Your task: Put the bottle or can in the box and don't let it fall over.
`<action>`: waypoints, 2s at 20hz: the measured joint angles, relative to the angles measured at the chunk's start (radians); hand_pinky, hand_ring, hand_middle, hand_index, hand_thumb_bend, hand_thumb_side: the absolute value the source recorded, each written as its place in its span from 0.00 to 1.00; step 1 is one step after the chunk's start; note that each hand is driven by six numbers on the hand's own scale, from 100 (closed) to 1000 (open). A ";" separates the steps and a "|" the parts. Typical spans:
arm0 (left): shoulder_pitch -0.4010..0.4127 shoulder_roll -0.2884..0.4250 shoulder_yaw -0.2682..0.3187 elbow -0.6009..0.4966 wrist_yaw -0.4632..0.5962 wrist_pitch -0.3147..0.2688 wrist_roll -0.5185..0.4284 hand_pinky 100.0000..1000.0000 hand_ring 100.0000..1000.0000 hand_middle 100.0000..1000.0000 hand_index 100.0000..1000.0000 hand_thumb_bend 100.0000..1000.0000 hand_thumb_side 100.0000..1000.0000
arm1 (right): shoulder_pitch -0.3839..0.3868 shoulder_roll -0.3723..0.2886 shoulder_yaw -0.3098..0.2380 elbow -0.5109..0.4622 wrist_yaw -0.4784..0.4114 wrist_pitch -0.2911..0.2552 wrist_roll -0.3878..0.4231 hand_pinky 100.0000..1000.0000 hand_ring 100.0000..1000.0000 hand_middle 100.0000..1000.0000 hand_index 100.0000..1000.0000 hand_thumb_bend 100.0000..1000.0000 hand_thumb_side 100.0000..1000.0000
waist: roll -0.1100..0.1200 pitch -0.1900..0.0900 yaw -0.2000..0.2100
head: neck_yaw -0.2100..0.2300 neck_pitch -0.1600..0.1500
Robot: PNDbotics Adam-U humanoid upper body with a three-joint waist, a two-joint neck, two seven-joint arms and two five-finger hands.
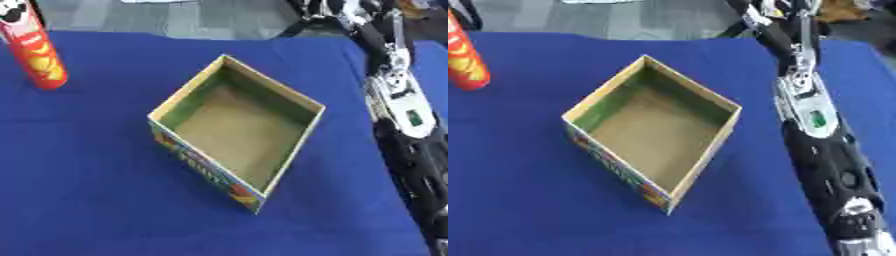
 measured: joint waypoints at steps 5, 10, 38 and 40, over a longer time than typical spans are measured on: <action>0.000 0.000 0.001 0.009 0.000 0.002 -0.002 0.80 1.00 0.95 0.91 0.62 0.40 | 0.000 0.000 0.000 0.000 -0.001 0.000 0.000 0.71 0.95 1.00 0.76 0.72 0.31 | 0.000 0.001 0.000 | 0.002 0.002; 0.000 0.000 0.001 0.009 0.000 0.001 -0.005 0.80 1.00 0.95 0.92 0.61 0.41 | 0.000 0.000 0.000 0.000 -0.001 0.000 0.000 0.71 0.95 1.00 0.76 0.72 0.30 | 0.000 0.007 0.000 | 0.007 0.023; -0.115 0.018 -0.035 0.146 -0.017 0.022 -0.080 0.81 1.00 0.97 0.92 0.61 0.43 | 0.000 0.000 0.000 -0.001 -0.009 0.000 0.000 0.71 0.95 1.00 0.76 0.72 0.29 | 0.000 0.017 -0.003 | 0.081 -0.017; -0.118 0.018 -0.040 0.149 -0.021 0.022 -0.084 0.82 1.00 0.97 0.92 0.61 0.43 | 0.000 0.000 0.000 -0.001 -0.009 0.000 0.000 0.71 0.95 1.00 0.76 0.72 0.29 | 0.000 0.017 -0.004 | 0.081 -0.019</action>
